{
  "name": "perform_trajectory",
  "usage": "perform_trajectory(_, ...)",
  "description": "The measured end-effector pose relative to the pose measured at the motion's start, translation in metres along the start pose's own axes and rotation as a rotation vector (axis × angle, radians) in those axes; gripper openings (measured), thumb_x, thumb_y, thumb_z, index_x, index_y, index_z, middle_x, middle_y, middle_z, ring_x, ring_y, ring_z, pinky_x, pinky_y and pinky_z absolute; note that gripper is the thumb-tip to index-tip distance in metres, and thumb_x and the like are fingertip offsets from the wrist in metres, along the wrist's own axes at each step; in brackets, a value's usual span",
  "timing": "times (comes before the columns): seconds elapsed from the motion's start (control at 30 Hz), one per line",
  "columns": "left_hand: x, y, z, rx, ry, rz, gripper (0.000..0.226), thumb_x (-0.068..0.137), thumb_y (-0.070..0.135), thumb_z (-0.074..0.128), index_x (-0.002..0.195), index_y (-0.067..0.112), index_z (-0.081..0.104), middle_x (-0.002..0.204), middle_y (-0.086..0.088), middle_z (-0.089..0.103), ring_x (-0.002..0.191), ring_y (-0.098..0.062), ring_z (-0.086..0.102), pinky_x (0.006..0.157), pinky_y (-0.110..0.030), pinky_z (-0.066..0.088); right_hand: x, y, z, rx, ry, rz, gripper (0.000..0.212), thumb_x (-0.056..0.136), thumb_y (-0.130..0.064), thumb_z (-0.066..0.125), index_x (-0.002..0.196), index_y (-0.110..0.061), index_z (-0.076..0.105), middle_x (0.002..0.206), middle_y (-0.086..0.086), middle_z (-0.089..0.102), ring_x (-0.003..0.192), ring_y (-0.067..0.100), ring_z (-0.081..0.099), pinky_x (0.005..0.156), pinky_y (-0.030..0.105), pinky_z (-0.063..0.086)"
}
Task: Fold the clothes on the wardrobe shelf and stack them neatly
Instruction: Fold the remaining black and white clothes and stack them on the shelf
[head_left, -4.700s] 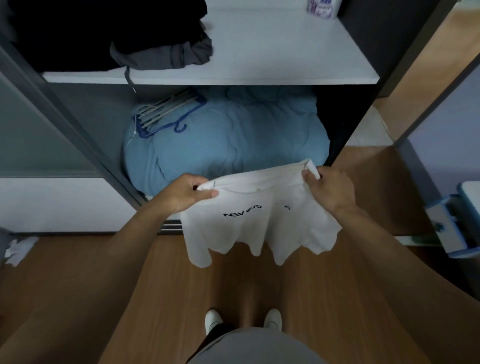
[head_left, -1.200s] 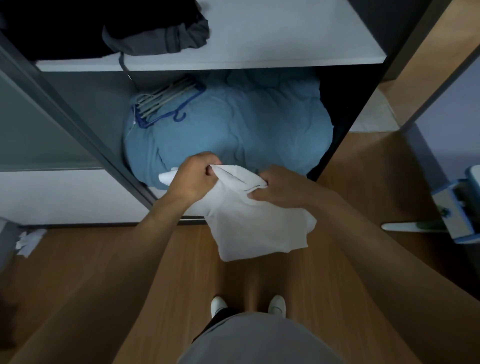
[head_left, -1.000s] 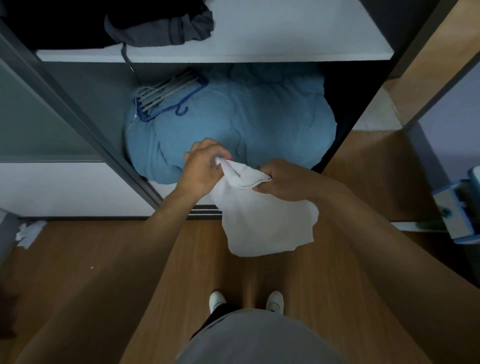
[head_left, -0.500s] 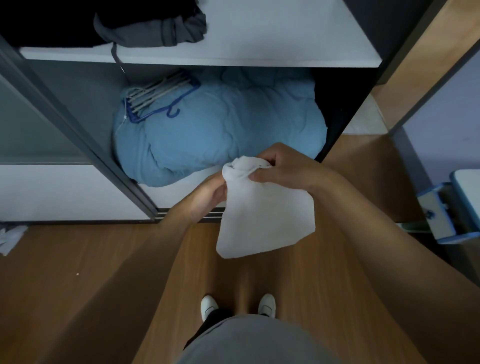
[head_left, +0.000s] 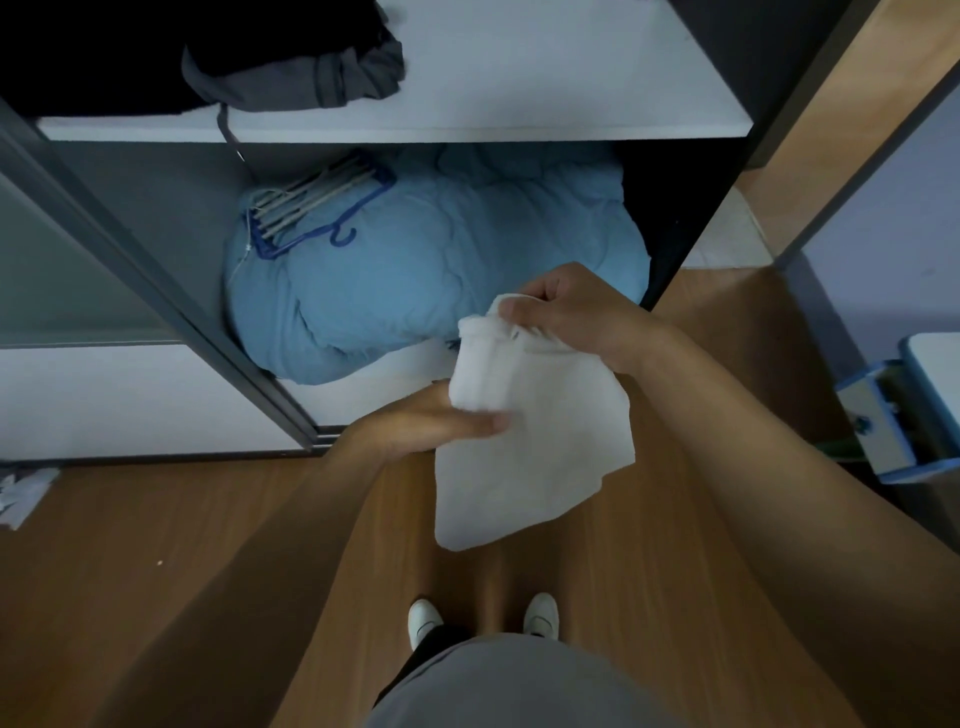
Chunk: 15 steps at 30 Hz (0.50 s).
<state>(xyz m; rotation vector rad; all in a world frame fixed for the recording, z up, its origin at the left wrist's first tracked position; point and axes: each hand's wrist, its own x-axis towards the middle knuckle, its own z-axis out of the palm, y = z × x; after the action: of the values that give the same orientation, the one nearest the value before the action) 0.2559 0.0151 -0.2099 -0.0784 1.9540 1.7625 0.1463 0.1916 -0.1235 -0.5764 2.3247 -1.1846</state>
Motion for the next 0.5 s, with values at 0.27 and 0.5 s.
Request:
perform_trajectory(0.27,0.006,0.006,0.005,-0.273,0.254,0.018,0.025,0.092,0.027,0.071,0.117,0.028,0.067,0.115,0.001,0.075,0.104,-0.016,0.071,0.087,-0.032,0.059,-0.010,0.052,-0.022,0.972,-0.008,0.296,0.061,0.096,-0.062,0.046,0.124,-0.012,0.068,0.126,0.010,0.069,0.118,0.024,0.065,0.099,0.039,0.051)
perform_trajectory(0.5,0.010,0.013,-0.003,-0.394,0.510,-0.119,0.038,0.095,0.035,0.066,0.124,0.011,0.062,0.109,-0.008,0.075,0.098,-0.023,0.073,0.090,-0.040,0.059,-0.053,0.102,0.051,0.944,-0.022,0.386,0.049,0.086,-0.065,0.057,0.104,-0.025,0.079,0.120,0.005,0.073,0.112,0.018,0.069,0.085,0.030,0.054)
